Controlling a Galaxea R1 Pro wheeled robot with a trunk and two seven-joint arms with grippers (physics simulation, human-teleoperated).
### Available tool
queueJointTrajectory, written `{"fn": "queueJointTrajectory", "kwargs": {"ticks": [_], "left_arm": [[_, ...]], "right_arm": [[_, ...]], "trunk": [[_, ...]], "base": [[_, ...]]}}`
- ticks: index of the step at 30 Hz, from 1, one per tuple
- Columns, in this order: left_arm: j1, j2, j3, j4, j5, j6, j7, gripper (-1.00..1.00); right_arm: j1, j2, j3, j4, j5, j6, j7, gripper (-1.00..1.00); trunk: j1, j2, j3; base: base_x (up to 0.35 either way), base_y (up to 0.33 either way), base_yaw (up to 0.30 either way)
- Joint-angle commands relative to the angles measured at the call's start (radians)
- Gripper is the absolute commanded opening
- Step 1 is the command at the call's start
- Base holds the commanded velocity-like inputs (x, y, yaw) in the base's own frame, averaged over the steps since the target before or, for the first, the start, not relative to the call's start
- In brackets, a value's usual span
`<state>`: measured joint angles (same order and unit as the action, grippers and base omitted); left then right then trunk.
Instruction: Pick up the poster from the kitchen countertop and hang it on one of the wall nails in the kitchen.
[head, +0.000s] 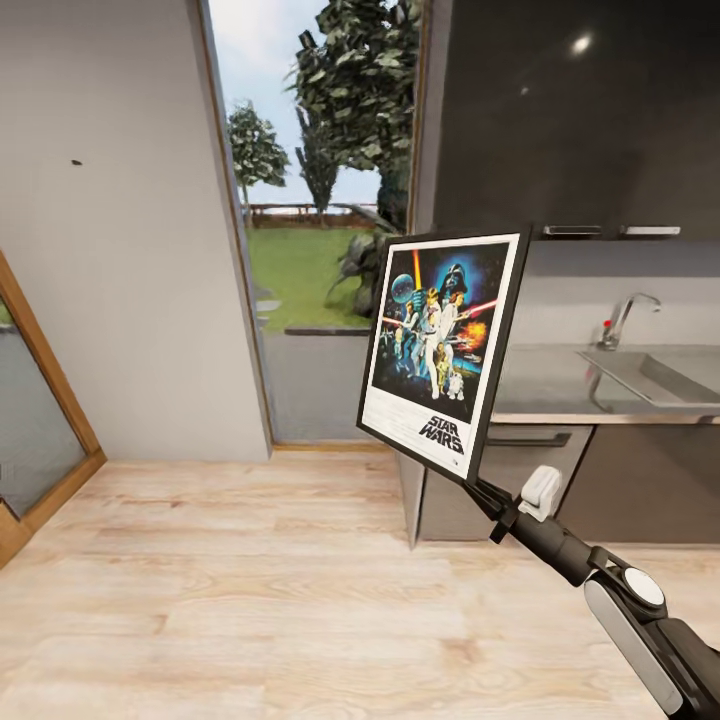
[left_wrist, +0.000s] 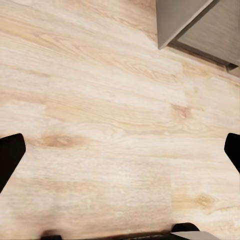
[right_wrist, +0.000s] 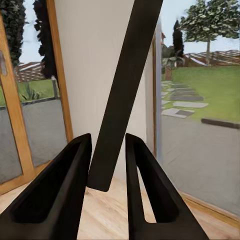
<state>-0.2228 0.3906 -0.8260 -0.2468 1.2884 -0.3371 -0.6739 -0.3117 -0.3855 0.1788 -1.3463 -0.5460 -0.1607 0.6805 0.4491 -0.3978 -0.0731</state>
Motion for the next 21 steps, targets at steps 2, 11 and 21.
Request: {"fn": "queueJointTrajectory", "kwargs": {"ticks": [2,11,21], "left_arm": [[-0.001,0.001,-0.008,0.000,0.008,-0.005,-0.001,1.00],[-0.001,0.001,-0.008,0.000,0.008,-0.005,-0.001,1.00],[-0.001,0.001,-0.008,0.000,0.008,-0.005,-0.001,1.00]], "right_arm": [[-0.001,-0.001,0.002,0.001,-0.008,-0.002,0.003,-1.00],[-0.001,-0.001,0.002,0.002,-0.008,-0.002,0.004,-1.00],[-0.001,-0.002,0.019,-0.002,-0.008,0.001,0.008,-1.00]], "trunk": [[0.001,-0.002,-0.002],[0.001,-0.002,-0.002],[0.001,-0.002,-0.002]], "base": [[0.140,0.273,0.002],[0.140,0.273,0.000],[0.139,0.276,0.000]]}}
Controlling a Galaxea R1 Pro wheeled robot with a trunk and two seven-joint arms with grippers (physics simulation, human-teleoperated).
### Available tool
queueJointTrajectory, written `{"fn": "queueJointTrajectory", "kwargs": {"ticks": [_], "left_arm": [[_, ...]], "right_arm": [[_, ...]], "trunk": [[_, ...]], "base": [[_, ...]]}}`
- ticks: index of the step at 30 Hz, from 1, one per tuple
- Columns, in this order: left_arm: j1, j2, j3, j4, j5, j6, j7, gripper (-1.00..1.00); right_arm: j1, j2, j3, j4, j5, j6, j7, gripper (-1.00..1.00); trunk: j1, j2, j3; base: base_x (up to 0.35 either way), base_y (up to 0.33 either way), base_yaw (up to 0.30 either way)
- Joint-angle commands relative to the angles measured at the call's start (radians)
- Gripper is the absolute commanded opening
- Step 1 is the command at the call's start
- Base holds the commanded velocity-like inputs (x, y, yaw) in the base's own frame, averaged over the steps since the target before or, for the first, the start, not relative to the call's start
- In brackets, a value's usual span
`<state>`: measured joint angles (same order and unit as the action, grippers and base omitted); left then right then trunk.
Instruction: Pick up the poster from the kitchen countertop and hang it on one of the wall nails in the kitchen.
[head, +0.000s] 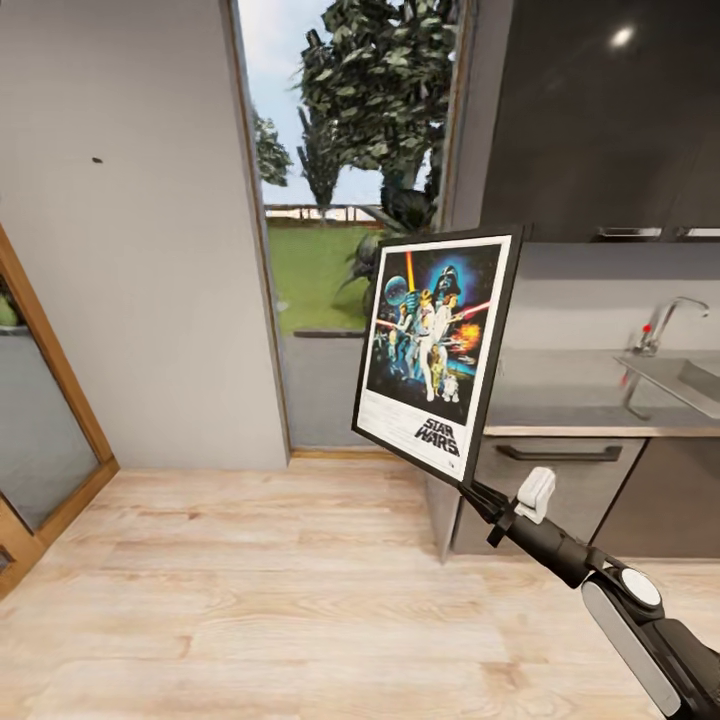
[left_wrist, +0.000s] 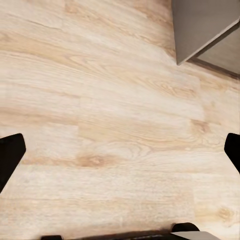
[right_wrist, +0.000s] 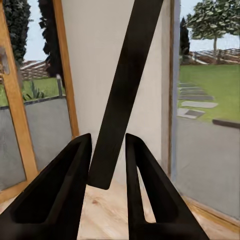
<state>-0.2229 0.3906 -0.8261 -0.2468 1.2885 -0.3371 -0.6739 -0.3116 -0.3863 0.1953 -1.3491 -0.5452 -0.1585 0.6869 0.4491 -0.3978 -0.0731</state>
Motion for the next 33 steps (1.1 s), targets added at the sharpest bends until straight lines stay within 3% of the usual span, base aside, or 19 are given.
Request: {"fn": "queueJointTrajectory", "kwargs": {"ticks": [1,6,25,33], "left_arm": [[-0.001,0.001,-0.008,0.000,0.008,-0.005,-0.001,1.00],[-0.001,0.001,-0.008,0.000,0.008,-0.005,-0.001,1.00],[-0.001,-0.001,-0.010,0.001,0.008,-0.005,-0.001,1.00],[-0.001,-0.001,-0.010,0.001,0.008,-0.005,-0.001,1.00]], "right_arm": [[-0.001,-0.001,0.006,0.000,-0.009,-0.001,0.003,-1.00],[-0.001,0.000,0.026,-0.001,-0.009,-0.004,0.020,-1.00],[-0.001,-0.001,0.028,0.000,-0.008,-0.004,0.073,-1.00],[-0.001,-0.002,0.027,0.000,-0.007,-0.004,0.146,-1.00]], "trunk": [[0.001,-0.002,-0.002],[0.001,-0.002,-0.002],[0.001,-0.002,-0.002],[0.001,-0.002,-0.002]], "base": [[0.131,0.278,0.000],[0.129,0.278,0.000],[0.124,0.281,0.000],[0.121,0.282,0.000]]}}
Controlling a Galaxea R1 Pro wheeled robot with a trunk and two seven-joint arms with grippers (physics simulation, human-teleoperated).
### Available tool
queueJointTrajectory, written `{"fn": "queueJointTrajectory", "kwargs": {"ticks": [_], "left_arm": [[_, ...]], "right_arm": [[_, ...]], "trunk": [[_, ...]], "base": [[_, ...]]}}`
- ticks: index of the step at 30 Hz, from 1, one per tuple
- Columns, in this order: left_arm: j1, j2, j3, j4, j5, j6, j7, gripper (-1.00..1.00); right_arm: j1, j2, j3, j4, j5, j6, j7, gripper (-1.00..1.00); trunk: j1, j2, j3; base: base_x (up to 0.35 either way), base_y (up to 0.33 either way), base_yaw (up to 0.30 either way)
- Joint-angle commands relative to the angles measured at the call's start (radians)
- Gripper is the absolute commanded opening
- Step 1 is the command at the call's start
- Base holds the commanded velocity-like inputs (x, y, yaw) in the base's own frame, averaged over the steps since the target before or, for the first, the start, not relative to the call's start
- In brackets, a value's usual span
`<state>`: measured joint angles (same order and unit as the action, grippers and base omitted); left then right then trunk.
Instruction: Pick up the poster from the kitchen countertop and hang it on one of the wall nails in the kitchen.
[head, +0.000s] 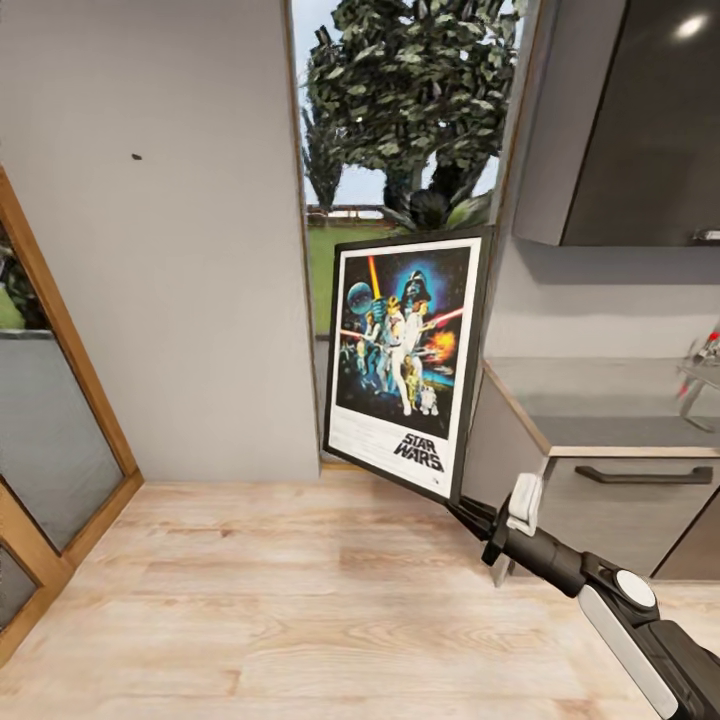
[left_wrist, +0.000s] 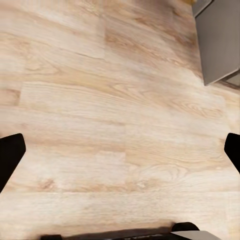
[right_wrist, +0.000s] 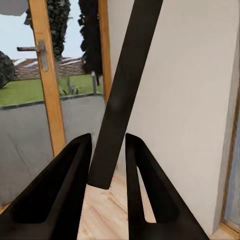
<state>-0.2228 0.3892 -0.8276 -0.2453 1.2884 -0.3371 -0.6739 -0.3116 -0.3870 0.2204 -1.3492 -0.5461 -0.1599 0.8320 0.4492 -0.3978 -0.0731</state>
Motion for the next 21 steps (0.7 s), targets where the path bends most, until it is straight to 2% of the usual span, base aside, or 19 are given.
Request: {"fn": "queueJointTrajectory", "kwargs": {"ticks": [1,21], "left_arm": [[-0.001,0.001,-0.008,0.000,0.008,-0.005,-0.001,1.00],[-0.001,0.000,-0.008,0.000,0.007,-0.005,-0.001,1.00]], "right_arm": [[-0.001,-0.001,0.002,0.001,-0.006,-0.003,0.007,-1.00],[-0.001,-0.001,0.002,0.004,-0.006,-0.003,0.018,-1.00]], "trunk": [[0.001,-0.002,-0.002],[0.001,-0.002,-0.002]], "base": [[0.115,0.283,0.000],[0.095,0.285,0.000]]}}
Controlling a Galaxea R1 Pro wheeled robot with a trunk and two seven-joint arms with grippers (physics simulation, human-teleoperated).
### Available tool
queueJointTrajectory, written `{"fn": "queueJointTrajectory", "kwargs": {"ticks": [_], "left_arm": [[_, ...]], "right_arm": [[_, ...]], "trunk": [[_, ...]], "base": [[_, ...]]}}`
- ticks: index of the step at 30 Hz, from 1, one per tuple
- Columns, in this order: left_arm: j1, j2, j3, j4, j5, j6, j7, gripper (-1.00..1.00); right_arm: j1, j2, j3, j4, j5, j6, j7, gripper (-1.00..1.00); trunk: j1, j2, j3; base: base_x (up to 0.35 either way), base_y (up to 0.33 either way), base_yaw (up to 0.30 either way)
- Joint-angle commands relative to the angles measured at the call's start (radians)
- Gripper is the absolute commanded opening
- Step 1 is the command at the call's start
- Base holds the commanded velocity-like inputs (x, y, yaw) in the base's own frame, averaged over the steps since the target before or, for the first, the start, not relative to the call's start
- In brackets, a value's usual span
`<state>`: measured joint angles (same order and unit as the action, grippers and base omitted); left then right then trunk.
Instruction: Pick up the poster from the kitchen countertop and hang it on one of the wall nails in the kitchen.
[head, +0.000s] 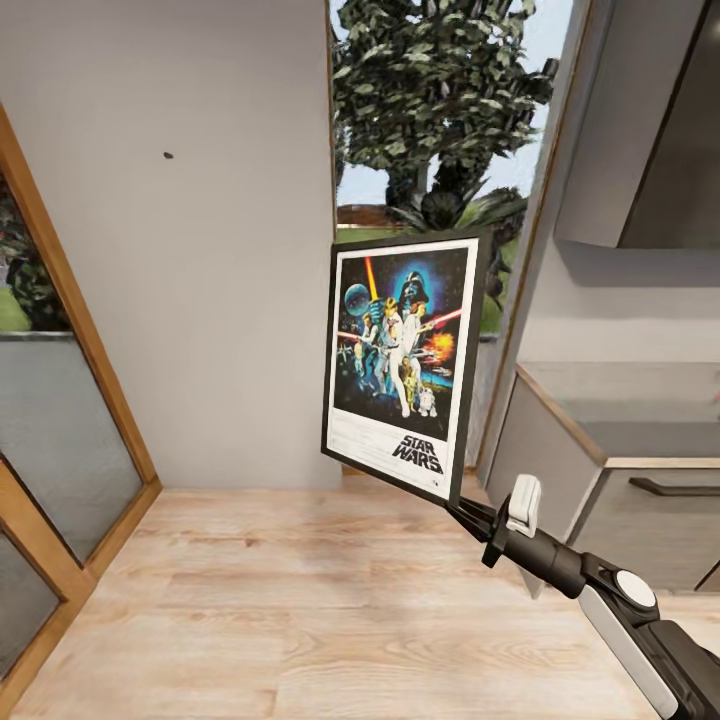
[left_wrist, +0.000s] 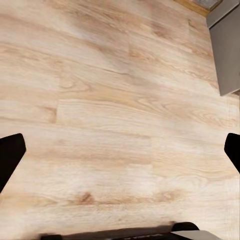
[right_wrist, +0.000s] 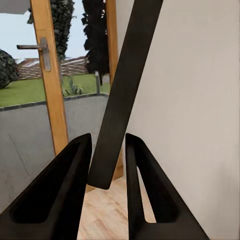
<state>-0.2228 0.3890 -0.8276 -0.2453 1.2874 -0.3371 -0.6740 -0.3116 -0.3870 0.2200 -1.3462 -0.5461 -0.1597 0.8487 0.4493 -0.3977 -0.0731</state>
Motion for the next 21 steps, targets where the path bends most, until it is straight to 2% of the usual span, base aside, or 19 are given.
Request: {"fn": "queueJointTrajectory", "kwargs": {"ticks": [1,11,17,19,21], "left_arm": [[-0.001,0.001,-0.008,0.000,0.008,-0.005,-0.001,1.00],[-0.001,0.001,-0.008,0.000,0.008,-0.005,-0.001,1.00],[-0.001,0.000,-0.009,0.000,0.007,-0.004,-0.001,1.00],[-0.001,-0.001,-0.009,0.000,0.008,-0.005,-0.001,1.00],[-0.001,-0.001,-0.012,0.000,0.007,-0.004,-0.001,1.00]], "right_arm": [[-0.001,-0.001,0.002,0.001,-0.006,-0.003,0.001,-1.00],[-0.001,-0.001,0.003,0.001,-0.006,-0.003,0.006,-1.00],[-0.001,-0.002,0.003,0.003,-0.006,-0.003,0.064,-1.00],[-0.001,-0.002,0.003,0.004,0.007,-0.003,0.074,-1.00],[-0.001,-0.001,0.003,0.006,0.044,-0.003,0.081,-1.00]], "trunk": [[0.001,-0.002,-0.002],[0.001,-0.002,-0.002],[0.001,-0.002,-0.002],[0.001,-0.002,-0.002],[0.001,-0.002,-0.002]], "base": [[0.026,0.289,0.000],[0.006,0.291,0.000],[0.000,0.292,0.000],[0.000,0.289,0.000],[0.000,0.229,0.000]]}}
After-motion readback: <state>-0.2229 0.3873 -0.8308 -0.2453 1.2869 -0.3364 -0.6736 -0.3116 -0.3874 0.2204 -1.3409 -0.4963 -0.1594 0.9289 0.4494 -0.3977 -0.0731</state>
